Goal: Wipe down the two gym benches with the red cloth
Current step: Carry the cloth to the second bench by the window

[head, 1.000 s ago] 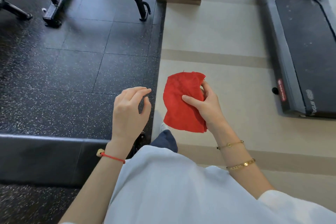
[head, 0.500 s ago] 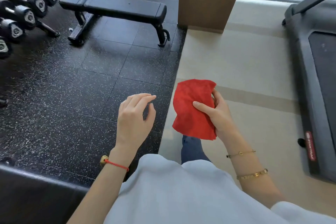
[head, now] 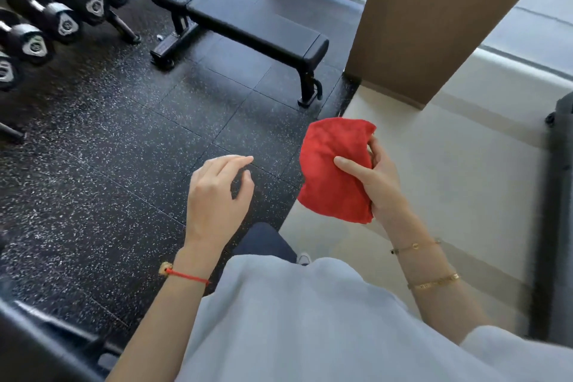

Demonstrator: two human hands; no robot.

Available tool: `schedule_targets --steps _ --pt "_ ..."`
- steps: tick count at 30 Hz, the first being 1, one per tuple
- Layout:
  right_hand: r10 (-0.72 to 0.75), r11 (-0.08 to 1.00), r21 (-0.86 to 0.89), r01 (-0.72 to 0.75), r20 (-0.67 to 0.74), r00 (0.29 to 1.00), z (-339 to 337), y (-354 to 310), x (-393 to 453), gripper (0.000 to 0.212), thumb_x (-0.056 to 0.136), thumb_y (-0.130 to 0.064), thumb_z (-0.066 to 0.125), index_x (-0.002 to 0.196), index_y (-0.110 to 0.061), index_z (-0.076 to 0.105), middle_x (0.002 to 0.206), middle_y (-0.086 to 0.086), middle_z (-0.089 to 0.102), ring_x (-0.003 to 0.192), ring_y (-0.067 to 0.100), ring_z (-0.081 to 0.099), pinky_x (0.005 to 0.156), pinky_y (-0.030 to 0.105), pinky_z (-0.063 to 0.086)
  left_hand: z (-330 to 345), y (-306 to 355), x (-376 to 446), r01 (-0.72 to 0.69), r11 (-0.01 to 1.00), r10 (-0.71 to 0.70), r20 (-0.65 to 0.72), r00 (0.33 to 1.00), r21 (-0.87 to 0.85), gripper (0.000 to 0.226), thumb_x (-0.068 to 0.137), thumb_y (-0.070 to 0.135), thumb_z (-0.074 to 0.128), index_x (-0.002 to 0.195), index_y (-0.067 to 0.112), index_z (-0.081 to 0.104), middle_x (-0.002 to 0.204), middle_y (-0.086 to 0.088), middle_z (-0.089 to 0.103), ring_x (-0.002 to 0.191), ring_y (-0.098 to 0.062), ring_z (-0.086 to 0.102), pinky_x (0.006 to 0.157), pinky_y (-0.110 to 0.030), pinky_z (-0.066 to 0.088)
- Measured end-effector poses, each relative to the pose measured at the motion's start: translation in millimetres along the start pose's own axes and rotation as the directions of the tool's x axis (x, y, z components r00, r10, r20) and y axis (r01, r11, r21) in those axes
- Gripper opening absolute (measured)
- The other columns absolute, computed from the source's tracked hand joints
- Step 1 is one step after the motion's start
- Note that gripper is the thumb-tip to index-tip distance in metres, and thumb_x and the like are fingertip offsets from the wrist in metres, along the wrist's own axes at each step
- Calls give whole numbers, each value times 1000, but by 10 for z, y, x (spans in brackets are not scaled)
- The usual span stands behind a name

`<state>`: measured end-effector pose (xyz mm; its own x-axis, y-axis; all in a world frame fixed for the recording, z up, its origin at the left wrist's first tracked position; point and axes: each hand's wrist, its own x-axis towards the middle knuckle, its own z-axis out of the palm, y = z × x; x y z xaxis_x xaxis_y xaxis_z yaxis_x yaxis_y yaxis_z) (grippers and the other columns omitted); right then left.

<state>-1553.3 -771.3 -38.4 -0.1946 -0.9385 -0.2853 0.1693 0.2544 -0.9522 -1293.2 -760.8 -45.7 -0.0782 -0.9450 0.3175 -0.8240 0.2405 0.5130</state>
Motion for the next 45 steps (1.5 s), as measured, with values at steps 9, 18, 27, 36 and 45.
schedule_targets --steps 9,18,27,36,45 --pt "49 999 -13 -47 92 995 477 -177 1596 57 68 -18 83 120 -25 59 114 5 71 104 25 69 85 40 56 380 -646 1248 207 978 -208 14 978 36 24 95 16 60 117 16 70 117 -2 70 110 -23 62 99 -43 49" --pt "23 999 -24 -21 92 996 1657 -763 3405 54 67 -14 82 117 -20 61 106 4 73 99 22 70 91 42 55 272 -1626 3164 257 966 -256 -37 966 10 23 96 17 59 117 17 70 118 1 70 110 -19 62 96 -33 48" --pt "38 999 12 -39 68 997 2517 -1158 4720 54 69 -12 82 119 -19 61 110 7 72 104 26 68 97 49 52 249 -2320 4782 238 971 -238 7 971 23 23 97 20 58 115 17 71 116 2 70 109 -17 62 95 -32 48" --pt "80 995 62 -84 60 995 3101 -1378 6260 49 77 -2 76 122 -14 59 111 10 71 102 24 68 97 45 53 639 -2936 6238 319 948 -319 34 947 11 21 96 23 57 112 21 71 115 6 70 108 -14 62 93 -31 48" --pt "51 997 47 -61 188 981 3861 -1986 8198 53 75 -5 79 123 -15 58 110 6 72 101 22 69 85 35 55 945 -3354 7960 388 921 -388 -21 921 -23 21 95 19 59 112 19 72 115 5 71 110 -17 63 98 -34 48"
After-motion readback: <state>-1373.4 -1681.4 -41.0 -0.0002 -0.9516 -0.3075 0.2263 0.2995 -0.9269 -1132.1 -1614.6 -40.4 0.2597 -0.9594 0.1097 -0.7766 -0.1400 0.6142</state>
